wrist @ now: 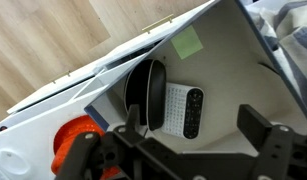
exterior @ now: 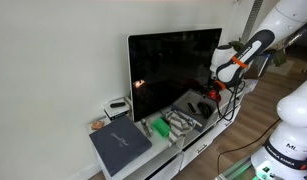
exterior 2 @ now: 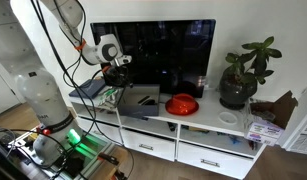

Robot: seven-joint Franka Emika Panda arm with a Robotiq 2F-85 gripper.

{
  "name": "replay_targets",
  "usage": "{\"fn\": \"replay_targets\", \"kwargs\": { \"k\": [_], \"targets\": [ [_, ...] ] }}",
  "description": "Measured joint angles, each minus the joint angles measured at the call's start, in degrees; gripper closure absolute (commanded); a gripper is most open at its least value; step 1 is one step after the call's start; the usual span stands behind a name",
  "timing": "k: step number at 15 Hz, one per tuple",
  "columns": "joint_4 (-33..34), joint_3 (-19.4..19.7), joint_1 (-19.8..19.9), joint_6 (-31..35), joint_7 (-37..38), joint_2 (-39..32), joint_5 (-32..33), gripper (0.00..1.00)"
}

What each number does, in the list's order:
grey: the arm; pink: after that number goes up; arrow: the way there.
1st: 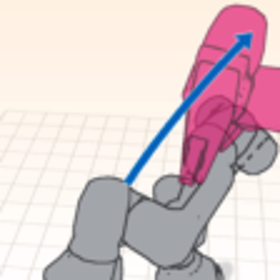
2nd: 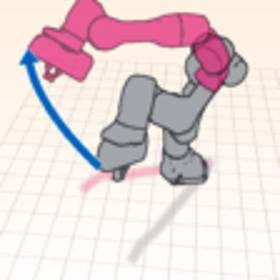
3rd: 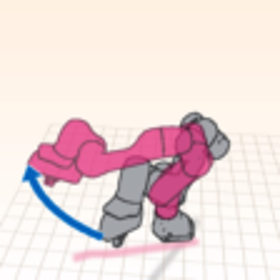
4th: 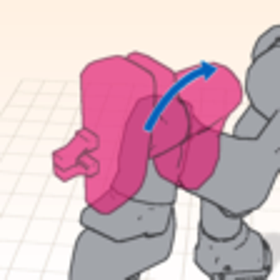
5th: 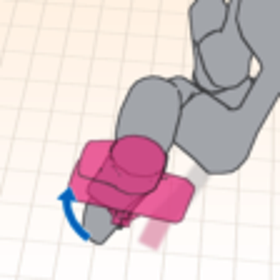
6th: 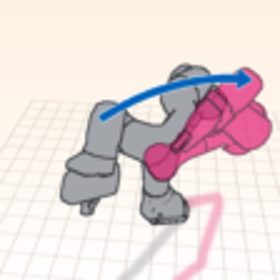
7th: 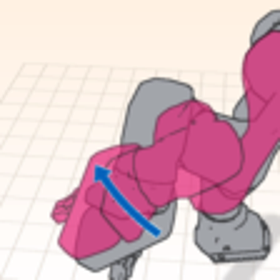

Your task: Pick up the black glasses case from the blue box and put it on the tv stand

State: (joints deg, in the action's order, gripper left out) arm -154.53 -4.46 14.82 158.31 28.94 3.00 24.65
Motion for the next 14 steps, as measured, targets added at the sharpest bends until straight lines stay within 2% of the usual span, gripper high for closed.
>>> {"fn": "replay_targets", "kwargs": {
  "k": [2,3,11,14],
  "targets": [
    [1.5,2.1,0.4,1.7,6.8,-4.8,8.1,0.00],
    [2.0,2.3,0.7,1.9,7.6,-6.4,8.9,0.00],
    [2.3,2.1,0.5,1.9,7.4,-6.2,8.9,0.00],
    [3.9,3.2,1.0,3.3,6.8,-8.7,9.7,0.00]
  ]
}}
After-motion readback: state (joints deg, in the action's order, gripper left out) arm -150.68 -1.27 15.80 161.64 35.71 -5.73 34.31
